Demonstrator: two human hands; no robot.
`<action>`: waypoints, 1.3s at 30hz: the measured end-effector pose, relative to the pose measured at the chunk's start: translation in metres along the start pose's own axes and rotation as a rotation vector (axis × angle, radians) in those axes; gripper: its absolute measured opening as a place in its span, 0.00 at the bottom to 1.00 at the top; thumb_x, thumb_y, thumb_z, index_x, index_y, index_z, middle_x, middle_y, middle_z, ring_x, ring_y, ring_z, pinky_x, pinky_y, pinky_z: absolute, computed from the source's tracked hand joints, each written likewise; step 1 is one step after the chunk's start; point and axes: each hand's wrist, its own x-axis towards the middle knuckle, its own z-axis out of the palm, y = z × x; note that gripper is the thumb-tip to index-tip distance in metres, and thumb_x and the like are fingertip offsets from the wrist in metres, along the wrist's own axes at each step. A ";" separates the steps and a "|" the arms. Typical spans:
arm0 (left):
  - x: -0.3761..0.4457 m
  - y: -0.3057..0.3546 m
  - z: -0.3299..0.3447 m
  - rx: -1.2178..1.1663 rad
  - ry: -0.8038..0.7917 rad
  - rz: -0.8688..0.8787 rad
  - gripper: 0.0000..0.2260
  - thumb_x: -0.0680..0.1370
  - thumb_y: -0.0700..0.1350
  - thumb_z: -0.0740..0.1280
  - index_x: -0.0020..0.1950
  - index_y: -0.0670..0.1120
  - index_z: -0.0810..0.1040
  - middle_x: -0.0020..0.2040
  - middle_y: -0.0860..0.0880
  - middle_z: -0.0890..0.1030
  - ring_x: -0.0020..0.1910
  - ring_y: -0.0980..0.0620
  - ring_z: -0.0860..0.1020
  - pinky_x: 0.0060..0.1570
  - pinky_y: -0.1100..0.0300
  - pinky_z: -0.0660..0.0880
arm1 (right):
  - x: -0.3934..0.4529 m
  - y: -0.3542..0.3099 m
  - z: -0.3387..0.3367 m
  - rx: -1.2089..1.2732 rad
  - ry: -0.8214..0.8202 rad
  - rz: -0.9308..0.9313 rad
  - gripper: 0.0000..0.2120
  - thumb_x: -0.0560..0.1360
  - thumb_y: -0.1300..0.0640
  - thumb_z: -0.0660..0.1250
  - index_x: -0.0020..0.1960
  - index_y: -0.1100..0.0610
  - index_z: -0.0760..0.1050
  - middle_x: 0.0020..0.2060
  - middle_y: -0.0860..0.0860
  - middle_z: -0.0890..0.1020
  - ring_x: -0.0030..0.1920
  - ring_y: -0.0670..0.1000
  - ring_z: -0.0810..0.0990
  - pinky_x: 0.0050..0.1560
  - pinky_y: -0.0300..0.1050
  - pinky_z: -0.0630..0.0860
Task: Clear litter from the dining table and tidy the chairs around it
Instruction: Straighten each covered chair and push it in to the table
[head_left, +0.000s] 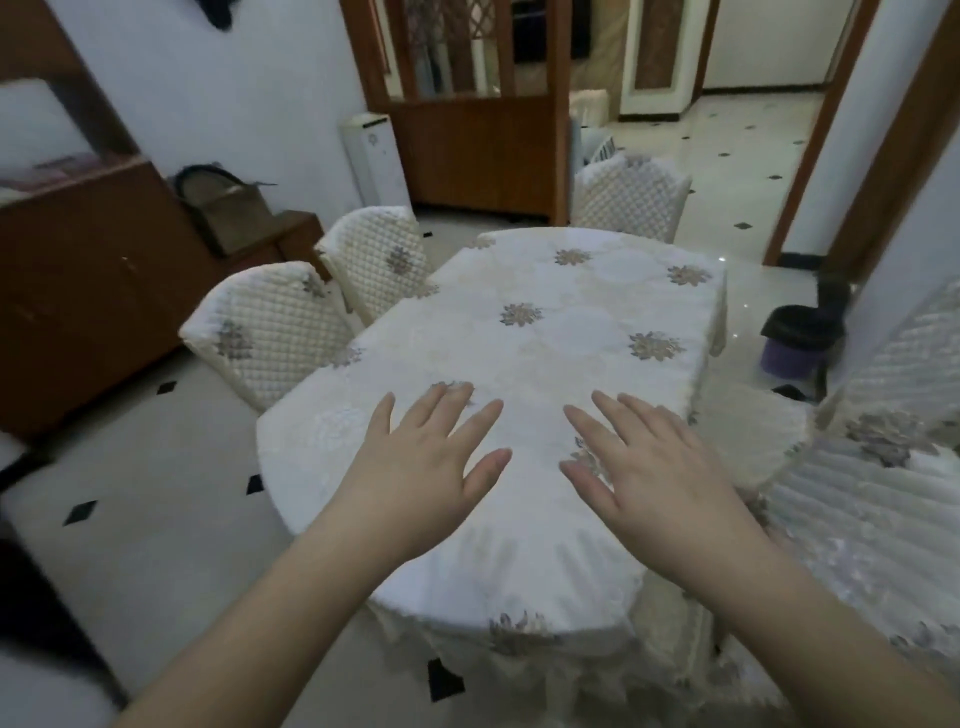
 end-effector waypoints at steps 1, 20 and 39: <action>-0.005 -0.009 -0.005 -0.004 -0.013 -0.052 0.36 0.70 0.66 0.28 0.77 0.60 0.45 0.79 0.53 0.49 0.78 0.50 0.45 0.75 0.45 0.45 | 0.011 -0.005 -0.004 0.001 -0.011 -0.040 0.34 0.76 0.34 0.41 0.71 0.49 0.69 0.69 0.53 0.73 0.68 0.56 0.71 0.67 0.55 0.67; -0.172 -0.273 -0.069 0.043 0.138 -0.685 0.38 0.66 0.68 0.26 0.76 0.63 0.42 0.78 0.58 0.48 0.77 0.56 0.46 0.75 0.51 0.45 | 0.143 -0.323 -0.035 0.031 0.055 -0.608 0.30 0.77 0.33 0.37 0.76 0.43 0.51 0.77 0.47 0.57 0.76 0.51 0.54 0.74 0.49 0.48; -0.135 -0.505 -0.071 0.114 0.231 -0.776 0.27 0.79 0.65 0.43 0.77 0.60 0.48 0.78 0.55 0.52 0.77 0.53 0.51 0.75 0.48 0.50 | 0.318 -0.503 -0.020 0.000 0.055 -0.782 0.36 0.72 0.33 0.35 0.76 0.43 0.50 0.77 0.46 0.55 0.76 0.48 0.50 0.74 0.48 0.46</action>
